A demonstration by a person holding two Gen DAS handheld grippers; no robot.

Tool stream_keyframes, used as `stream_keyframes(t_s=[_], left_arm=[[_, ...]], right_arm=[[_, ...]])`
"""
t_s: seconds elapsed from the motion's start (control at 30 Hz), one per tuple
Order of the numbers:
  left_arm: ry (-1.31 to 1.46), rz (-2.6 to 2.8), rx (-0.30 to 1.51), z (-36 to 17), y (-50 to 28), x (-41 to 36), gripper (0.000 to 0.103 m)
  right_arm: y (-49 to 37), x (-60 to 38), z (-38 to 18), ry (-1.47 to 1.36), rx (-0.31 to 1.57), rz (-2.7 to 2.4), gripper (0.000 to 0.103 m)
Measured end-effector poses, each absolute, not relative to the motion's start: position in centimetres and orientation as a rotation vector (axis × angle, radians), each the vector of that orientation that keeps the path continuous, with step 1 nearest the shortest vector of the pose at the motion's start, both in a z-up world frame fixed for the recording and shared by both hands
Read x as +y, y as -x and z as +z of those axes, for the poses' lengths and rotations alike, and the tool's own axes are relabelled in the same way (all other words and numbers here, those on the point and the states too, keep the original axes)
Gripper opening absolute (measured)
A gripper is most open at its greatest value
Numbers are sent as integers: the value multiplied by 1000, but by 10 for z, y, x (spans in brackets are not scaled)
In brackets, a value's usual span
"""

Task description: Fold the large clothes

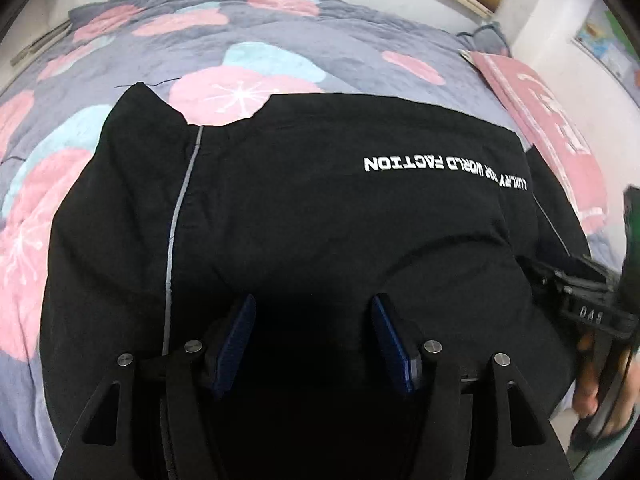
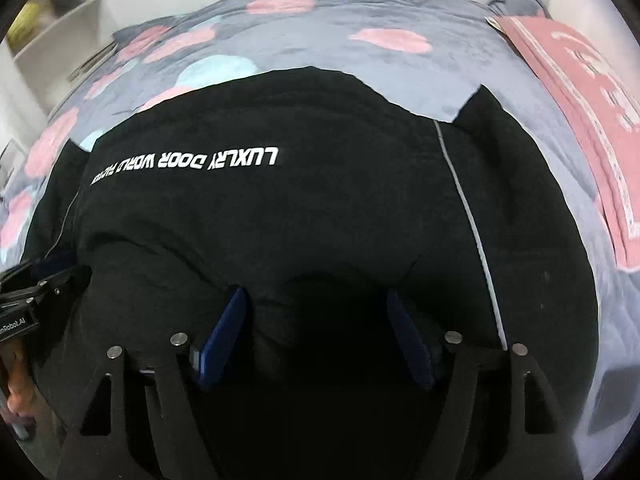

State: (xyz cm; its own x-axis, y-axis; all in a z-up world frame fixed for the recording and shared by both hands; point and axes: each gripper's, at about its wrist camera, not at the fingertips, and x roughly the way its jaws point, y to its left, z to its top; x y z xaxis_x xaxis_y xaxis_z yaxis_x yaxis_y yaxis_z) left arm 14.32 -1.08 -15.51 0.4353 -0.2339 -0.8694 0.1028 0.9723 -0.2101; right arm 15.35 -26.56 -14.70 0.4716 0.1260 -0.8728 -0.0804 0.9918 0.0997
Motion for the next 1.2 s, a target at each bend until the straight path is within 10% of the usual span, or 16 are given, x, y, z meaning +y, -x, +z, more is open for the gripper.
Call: stream_keyframes(t_s=[0.6,1.2], left_arm=[[-135,-19,569,24,-16,-45,76],[-80,28,463,66,29,-39,76]], right_arm=[[-35,-248,9,-41,682,-10,96],[15,-209,63,68,542,-8,97]])
